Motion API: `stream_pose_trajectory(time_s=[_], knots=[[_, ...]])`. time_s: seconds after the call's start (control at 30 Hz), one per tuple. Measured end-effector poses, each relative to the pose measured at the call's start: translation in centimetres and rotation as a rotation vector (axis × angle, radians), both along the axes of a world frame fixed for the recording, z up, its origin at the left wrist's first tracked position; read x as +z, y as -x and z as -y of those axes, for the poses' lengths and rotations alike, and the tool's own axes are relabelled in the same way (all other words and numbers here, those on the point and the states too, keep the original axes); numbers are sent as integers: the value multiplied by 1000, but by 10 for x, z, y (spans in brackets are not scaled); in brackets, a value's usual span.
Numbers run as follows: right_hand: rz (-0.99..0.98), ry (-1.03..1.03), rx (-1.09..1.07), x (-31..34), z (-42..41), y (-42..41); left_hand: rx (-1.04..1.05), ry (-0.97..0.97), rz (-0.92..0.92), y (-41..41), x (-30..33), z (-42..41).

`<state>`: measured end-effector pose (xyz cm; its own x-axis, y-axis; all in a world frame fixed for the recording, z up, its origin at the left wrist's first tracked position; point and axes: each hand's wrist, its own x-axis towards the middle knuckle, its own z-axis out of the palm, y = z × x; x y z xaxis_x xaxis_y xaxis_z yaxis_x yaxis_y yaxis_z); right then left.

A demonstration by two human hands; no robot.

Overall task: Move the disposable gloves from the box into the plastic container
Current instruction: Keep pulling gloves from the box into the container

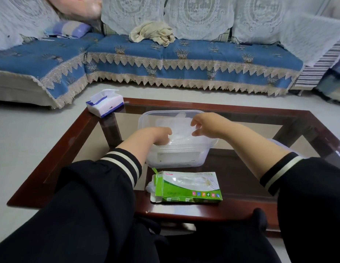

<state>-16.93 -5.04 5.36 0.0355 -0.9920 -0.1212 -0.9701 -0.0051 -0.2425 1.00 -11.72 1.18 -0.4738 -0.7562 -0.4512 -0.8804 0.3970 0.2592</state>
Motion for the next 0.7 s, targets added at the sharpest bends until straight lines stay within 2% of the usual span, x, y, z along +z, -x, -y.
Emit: stream_pose_trajectory(time_s=[0.07,0.2,0.3,0.4,0.57,0.7], knots=[[3,80,-51,12,-13,7,-7,90,-21,0,8,-3],[98,257,-155,23,-38,9,-57,398,-41,-4,23,-6],[192,370,-174,21,-65,-5,-52,504,-120,-11,37,-19],[271,330,-127,9,-87,-22,-15,518,-239,-20,38,-32],[269,-5,-11,-30,-106,-46,109,320,-496,-29,29,-55],[302,33,-42,-46,-111,-57,72,333,-456,-33,22,-60]])
